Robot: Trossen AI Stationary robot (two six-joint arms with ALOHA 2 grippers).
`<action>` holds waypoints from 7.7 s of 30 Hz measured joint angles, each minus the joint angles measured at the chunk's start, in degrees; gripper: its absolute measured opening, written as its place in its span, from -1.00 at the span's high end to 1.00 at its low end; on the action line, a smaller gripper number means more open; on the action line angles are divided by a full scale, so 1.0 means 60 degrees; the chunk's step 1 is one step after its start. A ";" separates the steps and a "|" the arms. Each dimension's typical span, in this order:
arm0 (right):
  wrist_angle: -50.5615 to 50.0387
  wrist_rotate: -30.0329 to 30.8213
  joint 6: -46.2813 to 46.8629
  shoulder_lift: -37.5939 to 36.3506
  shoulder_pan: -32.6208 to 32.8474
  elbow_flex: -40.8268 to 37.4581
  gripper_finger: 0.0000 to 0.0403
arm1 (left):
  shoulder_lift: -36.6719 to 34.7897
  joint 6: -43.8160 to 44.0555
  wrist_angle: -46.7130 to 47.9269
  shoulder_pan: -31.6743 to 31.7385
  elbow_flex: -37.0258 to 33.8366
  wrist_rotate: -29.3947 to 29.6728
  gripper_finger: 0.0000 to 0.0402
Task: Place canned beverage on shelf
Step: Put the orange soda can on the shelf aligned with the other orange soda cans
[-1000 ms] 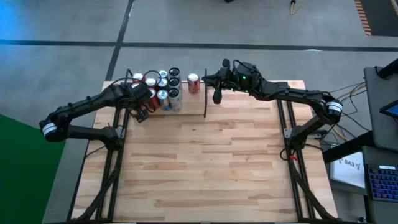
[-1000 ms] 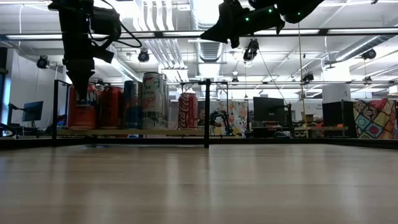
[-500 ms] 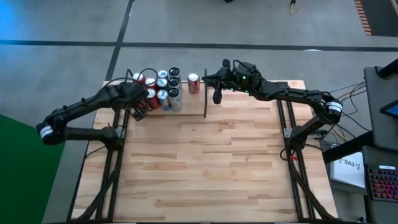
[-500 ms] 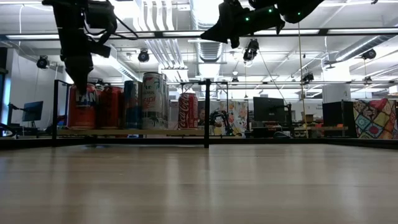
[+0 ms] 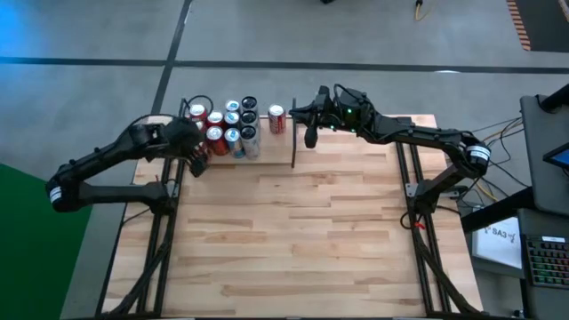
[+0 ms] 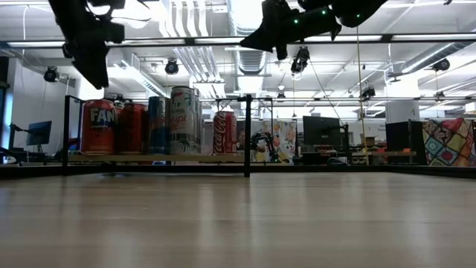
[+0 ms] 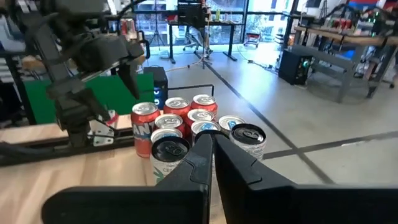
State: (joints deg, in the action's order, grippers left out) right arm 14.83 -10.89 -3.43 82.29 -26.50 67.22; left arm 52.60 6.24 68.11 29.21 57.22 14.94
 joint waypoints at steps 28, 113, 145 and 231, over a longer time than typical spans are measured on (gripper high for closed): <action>-0.0429 -0.0183 -0.0606 -0.0045 0.0299 -0.0015 0.95 | -0.1193 0.2243 -0.0071 -0.2431 -0.2104 0.1465 0.99; -0.1926 -0.0183 -0.2107 -0.0184 -0.0087 0.0517 0.95 | -0.0700 0.1875 -0.0121 -0.2003 -0.1506 0.2650 1.00; -0.1936 -0.0183 -0.2034 -0.0191 -0.0087 0.0517 0.95 | -0.0025 0.0991 -0.0090 -0.1720 -0.1419 0.2052 1.00; -0.3347 -0.0183 -0.1003 -0.0235 0.0000 0.1089 0.95 | 0.1597 -0.2257 0.1351 0.1097 0.0811 0.0090 1.00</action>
State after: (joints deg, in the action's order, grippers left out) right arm -5.26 -11.99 -9.45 80.88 -26.50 73.76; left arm 62.19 -7.30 76.21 35.79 62.08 15.48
